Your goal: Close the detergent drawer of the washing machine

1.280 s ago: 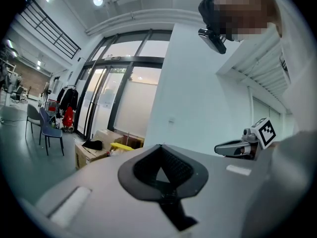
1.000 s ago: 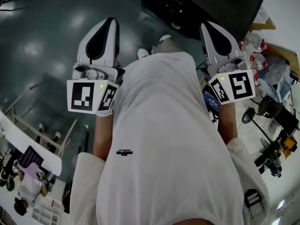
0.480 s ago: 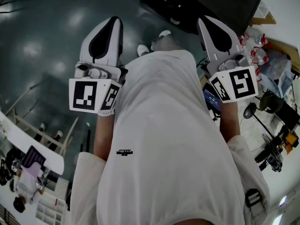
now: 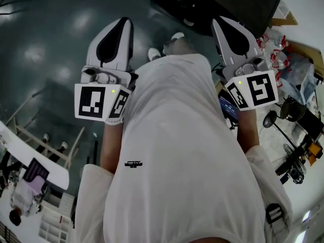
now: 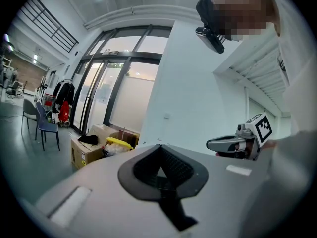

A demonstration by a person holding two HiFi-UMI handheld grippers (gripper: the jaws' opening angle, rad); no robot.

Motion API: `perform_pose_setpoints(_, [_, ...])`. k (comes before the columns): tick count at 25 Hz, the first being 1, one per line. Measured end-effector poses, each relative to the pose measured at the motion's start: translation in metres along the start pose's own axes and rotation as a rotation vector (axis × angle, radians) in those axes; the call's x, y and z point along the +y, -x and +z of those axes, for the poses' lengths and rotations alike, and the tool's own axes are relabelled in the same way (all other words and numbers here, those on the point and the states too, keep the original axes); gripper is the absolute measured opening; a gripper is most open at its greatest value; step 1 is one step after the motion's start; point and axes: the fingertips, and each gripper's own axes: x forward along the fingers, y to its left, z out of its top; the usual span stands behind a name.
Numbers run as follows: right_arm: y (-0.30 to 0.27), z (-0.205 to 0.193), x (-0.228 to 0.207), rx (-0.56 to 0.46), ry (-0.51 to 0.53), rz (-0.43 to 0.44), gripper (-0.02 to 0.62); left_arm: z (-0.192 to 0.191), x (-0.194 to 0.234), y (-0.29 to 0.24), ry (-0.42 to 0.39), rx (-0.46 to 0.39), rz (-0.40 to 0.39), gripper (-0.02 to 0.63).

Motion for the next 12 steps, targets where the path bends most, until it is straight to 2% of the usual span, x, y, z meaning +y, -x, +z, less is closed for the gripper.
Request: perform_pose_setpoints(12, [0.0062, 0.0020, 0.0071, 0.002, 0.002, -0.007, 0.002, 0.0021, -0.0008, 0.0099, 0.003, -0.003, 0.000, 0.018])
